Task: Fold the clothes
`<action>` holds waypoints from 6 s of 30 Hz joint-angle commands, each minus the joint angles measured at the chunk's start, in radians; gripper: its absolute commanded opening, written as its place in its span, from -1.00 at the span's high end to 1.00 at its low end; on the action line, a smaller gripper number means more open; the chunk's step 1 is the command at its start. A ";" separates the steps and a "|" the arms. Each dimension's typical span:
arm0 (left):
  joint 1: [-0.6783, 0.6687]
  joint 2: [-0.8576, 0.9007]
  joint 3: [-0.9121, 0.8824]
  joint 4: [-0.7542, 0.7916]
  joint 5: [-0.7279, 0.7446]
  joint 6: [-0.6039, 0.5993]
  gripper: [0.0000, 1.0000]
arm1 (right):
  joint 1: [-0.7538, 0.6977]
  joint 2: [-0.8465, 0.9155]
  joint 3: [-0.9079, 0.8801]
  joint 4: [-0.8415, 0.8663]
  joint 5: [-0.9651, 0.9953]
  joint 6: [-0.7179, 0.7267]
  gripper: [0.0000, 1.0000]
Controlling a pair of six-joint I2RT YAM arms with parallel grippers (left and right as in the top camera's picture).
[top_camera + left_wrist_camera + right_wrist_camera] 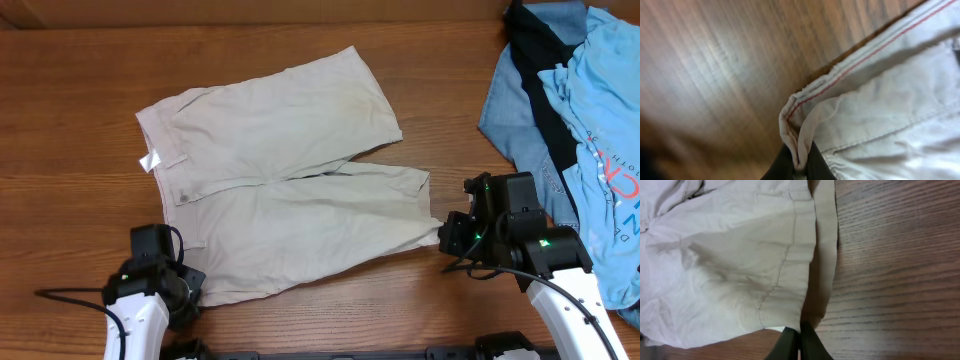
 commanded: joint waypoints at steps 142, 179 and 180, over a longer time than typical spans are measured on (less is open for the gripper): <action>0.109 0.834 0.522 0.997 -0.042 0.650 0.44 | 0.018 0.837 0.773 0.343 0.111 -0.207 -1.00; 0.116 0.902 0.522 0.787 0.072 0.526 0.17 | 0.027 1.117 0.757 0.232 -0.352 -0.155 -0.98; 0.116 0.902 0.522 0.787 0.072 0.525 0.17 | 0.032 1.125 0.757 0.231 -0.352 -0.134 -0.95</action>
